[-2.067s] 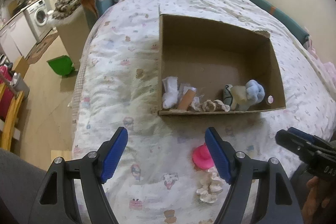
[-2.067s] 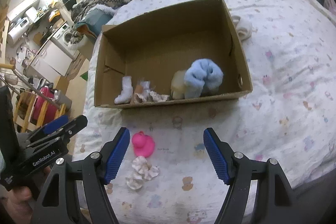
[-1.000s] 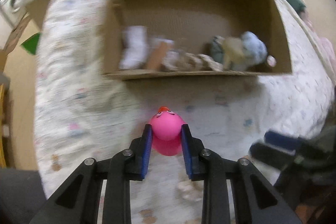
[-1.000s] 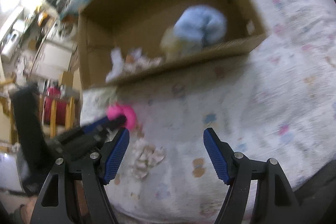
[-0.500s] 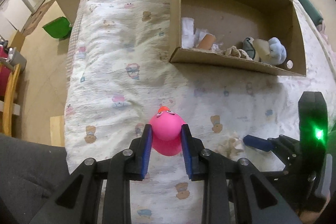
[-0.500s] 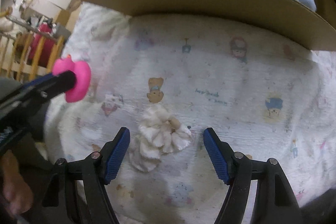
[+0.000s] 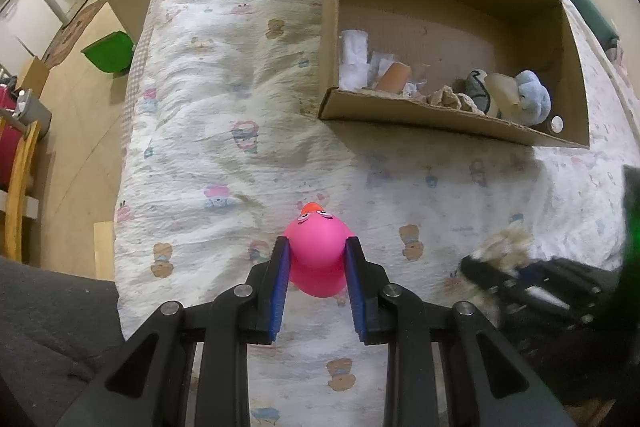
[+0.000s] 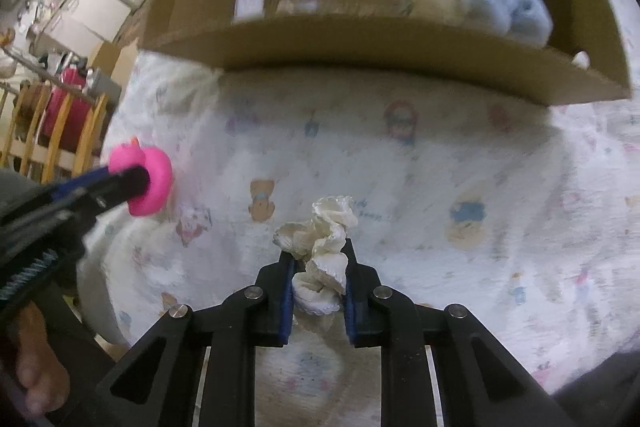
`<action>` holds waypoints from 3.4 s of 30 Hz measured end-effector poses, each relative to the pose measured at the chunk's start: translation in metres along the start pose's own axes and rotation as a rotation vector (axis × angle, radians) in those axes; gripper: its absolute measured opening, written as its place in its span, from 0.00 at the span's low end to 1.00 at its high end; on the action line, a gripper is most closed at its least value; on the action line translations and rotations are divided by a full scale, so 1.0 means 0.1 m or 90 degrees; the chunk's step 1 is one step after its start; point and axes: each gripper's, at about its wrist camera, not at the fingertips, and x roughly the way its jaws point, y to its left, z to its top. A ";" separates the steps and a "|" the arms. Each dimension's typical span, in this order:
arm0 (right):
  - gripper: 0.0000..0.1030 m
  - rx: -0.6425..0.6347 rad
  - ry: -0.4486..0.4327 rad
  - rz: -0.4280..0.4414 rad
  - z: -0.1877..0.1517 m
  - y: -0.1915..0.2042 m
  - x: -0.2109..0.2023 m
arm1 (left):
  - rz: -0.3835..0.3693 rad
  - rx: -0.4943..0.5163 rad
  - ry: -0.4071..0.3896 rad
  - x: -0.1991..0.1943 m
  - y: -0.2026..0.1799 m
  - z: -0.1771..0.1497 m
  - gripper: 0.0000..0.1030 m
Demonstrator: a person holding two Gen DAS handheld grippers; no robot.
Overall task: Organize soft objects
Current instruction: 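Carry the pink duck and white scrunchie into the box, then open both grippers and lift them out of the box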
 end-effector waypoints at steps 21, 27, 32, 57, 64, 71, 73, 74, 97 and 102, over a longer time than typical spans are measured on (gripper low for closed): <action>0.21 0.080 -0.260 0.138 0.25 -0.32 -1.31 | -0.041 0.015 -0.153 -0.67 -0.06 0.27 0.24; 0.21 0.071 -0.297 0.133 0.49 -0.44 -1.52 | -0.051 0.026 -0.194 -0.90 -0.08 0.58 0.24; 0.21 0.080 -0.306 0.126 0.72 -0.57 -1.49 | -0.049 0.048 -0.211 -0.90 -0.19 0.82 0.24; 0.21 0.129 -0.221 0.113 1.02 -0.89 -0.71 | -0.048 0.106 -0.199 -0.12 -0.55 1.09 0.24; 0.21 0.113 -0.199 0.113 0.98 -0.82 -0.63 | -0.056 0.105 -0.177 -0.08 -0.58 1.07 0.24; 0.21 0.065 -0.180 0.100 0.98 -0.64 -0.54 | -0.055 0.128 -0.170 -0.07 -0.68 1.02 0.24; 0.21 0.056 -0.176 0.095 0.97 -0.60 -0.52 | -0.051 0.131 -0.171 -0.07 -0.69 1.01 0.24; 0.21 0.052 -0.176 0.092 0.96 -0.59 -0.52 | -0.049 0.132 -0.169 -0.07 -0.69 1.00 0.24; 0.67 0.090 -0.207 0.137 0.99 -0.76 -0.70 | -0.038 0.120 -0.173 -0.11 -0.68 0.94 0.65; 0.72 0.083 -0.235 0.083 0.94 -0.77 -0.85 | -0.042 0.099 -0.186 -0.27 -0.62 0.92 0.65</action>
